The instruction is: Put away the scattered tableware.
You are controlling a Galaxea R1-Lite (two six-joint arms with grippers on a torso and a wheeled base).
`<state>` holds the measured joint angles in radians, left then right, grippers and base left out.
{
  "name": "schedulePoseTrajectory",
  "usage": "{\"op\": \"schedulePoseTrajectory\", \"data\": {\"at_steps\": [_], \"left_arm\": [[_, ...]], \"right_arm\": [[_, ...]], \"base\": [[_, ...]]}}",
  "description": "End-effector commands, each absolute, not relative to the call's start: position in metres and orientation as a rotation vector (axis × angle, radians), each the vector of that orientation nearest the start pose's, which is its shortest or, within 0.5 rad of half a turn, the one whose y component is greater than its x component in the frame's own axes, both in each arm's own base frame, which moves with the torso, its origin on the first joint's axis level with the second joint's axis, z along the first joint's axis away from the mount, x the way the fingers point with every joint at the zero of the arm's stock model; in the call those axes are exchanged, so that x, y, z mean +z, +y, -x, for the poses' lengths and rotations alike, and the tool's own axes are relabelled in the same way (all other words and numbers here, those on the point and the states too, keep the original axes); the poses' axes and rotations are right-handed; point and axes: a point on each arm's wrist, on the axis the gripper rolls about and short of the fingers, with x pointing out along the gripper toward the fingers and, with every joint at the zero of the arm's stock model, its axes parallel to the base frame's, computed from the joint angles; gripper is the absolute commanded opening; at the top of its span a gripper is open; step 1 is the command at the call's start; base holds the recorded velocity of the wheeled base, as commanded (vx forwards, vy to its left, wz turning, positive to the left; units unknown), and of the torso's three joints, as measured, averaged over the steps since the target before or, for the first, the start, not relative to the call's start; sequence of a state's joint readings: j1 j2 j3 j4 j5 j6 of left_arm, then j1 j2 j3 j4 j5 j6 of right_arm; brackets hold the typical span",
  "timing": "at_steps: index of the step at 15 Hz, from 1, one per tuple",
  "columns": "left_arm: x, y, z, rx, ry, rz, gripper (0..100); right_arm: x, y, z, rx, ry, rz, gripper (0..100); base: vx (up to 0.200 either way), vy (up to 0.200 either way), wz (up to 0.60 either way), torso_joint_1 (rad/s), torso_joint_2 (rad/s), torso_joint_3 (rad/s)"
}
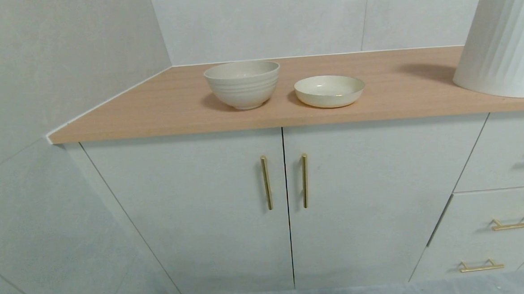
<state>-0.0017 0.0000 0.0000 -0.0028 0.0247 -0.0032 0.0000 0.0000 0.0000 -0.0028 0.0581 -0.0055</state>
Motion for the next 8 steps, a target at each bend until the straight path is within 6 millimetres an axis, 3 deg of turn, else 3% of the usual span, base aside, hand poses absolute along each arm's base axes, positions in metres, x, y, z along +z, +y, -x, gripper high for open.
{"op": "schedulePoseTrajectory", "data": {"at_steps": [1, 4, 8], "left_arm": [[0.0758, 0.0006, 0.0227, 0.023, -0.002, 0.005, 100], [0.0758, 0.0006, 0.0227, 0.023, -0.002, 0.003, 100], [0.0758, 0.0006, 0.0227, 0.023, -0.002, 0.003, 100]], "right_arm": [[0.0758, 0.0013, 0.0228, 0.058, -0.003, 0.006, 100], [0.0758, 0.0013, 0.0228, 0.058, -0.003, 0.006, 100], [0.0757, 0.0013, 0.0227, 0.058, 0.000, 0.005, 100]], "base": [[0.000, 0.000, 0.00, 0.000, 0.00, 0.000], [-0.200, 0.000, 0.00, 0.004, 0.01, 0.002], [0.000, 0.000, 0.00, 0.000, 0.00, 0.000]]}}
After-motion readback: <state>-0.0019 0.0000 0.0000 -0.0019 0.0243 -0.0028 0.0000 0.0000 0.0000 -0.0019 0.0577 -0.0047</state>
